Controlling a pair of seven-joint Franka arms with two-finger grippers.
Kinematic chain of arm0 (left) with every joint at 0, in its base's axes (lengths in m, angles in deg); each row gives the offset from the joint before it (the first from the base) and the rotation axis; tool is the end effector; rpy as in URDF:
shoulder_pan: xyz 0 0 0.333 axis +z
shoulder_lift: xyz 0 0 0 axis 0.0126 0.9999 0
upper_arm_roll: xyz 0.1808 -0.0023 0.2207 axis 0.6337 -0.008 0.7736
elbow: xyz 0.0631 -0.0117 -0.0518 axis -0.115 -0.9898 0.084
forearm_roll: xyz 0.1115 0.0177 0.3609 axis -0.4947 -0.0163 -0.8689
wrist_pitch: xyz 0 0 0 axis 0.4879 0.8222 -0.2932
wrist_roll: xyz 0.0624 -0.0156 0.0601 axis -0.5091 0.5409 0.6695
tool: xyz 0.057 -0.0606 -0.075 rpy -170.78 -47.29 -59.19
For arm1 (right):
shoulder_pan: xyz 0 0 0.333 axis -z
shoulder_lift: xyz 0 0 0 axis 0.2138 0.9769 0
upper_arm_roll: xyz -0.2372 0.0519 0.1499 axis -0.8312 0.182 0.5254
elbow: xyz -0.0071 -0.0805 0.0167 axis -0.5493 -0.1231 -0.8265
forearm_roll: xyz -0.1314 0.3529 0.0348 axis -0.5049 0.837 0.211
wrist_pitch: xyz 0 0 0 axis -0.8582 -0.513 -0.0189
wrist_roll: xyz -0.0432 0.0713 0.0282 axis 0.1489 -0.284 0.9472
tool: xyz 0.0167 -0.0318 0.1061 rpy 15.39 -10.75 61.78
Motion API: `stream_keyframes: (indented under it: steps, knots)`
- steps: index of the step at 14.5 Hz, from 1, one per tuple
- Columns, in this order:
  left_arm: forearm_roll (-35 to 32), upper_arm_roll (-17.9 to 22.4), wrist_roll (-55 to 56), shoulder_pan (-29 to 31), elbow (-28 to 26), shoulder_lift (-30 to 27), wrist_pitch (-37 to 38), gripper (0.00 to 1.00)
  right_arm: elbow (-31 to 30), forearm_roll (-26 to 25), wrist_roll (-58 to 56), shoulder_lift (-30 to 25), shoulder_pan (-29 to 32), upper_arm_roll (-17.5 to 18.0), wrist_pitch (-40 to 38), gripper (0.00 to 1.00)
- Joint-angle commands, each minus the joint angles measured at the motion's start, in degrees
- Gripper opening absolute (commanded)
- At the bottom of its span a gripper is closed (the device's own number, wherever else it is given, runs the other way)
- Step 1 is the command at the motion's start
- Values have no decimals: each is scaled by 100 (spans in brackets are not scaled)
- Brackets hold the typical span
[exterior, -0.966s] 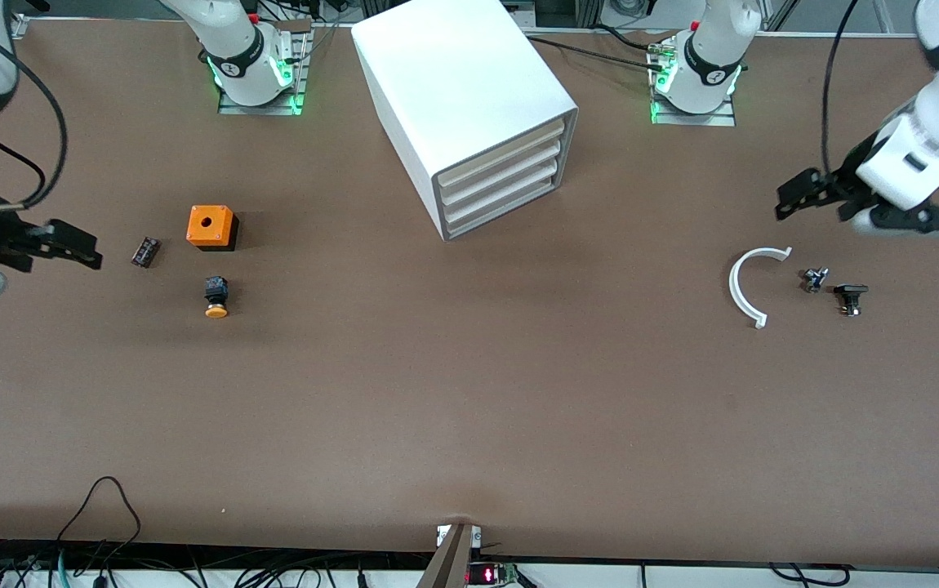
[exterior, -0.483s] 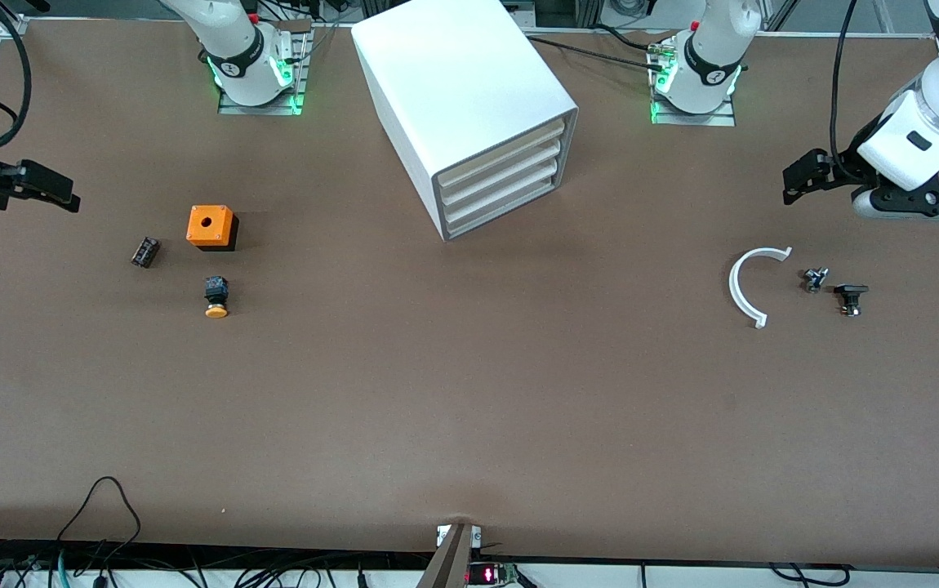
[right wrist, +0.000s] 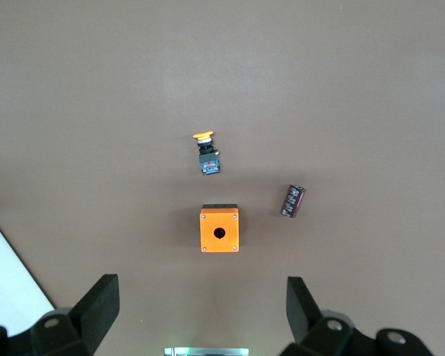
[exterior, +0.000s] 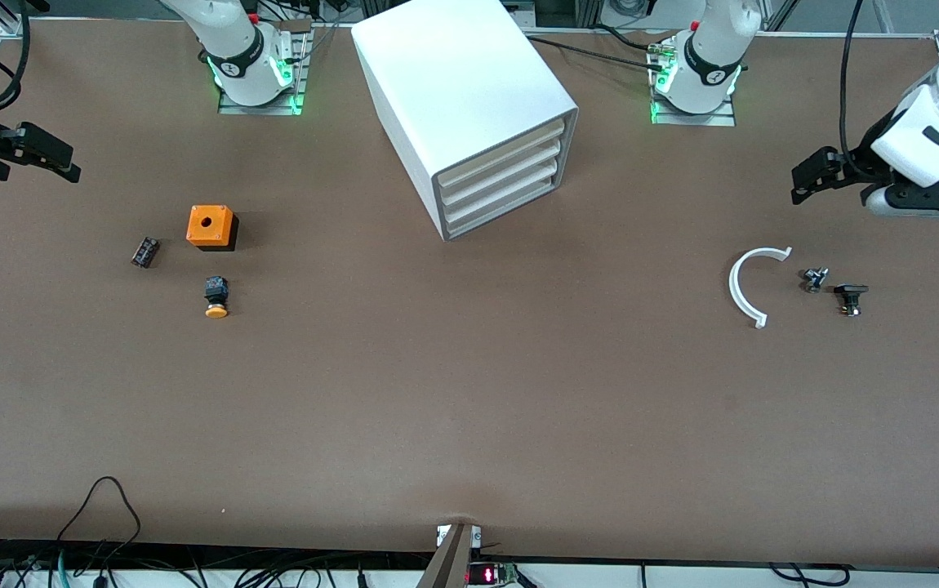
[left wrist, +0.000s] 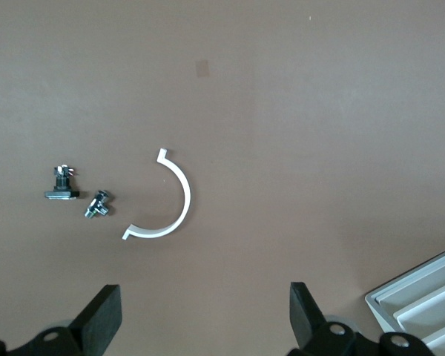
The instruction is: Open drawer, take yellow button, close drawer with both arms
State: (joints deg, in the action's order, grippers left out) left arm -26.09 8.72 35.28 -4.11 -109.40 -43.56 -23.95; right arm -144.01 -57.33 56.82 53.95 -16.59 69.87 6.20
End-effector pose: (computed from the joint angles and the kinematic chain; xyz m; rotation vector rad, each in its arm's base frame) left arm 0.5208 -0.0345 0.5572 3.1334 -0.0020 -0.0350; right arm 0.5148 -0.0224 0.5720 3.1377 -0.0300 -0.0833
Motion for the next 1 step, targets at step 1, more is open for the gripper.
stream_keyframes:
  steps: [1]
  knots:
    - [-54,-5,-98,-9,410,300,161,100,-181,-78,-25,-101,11,31,213,100]
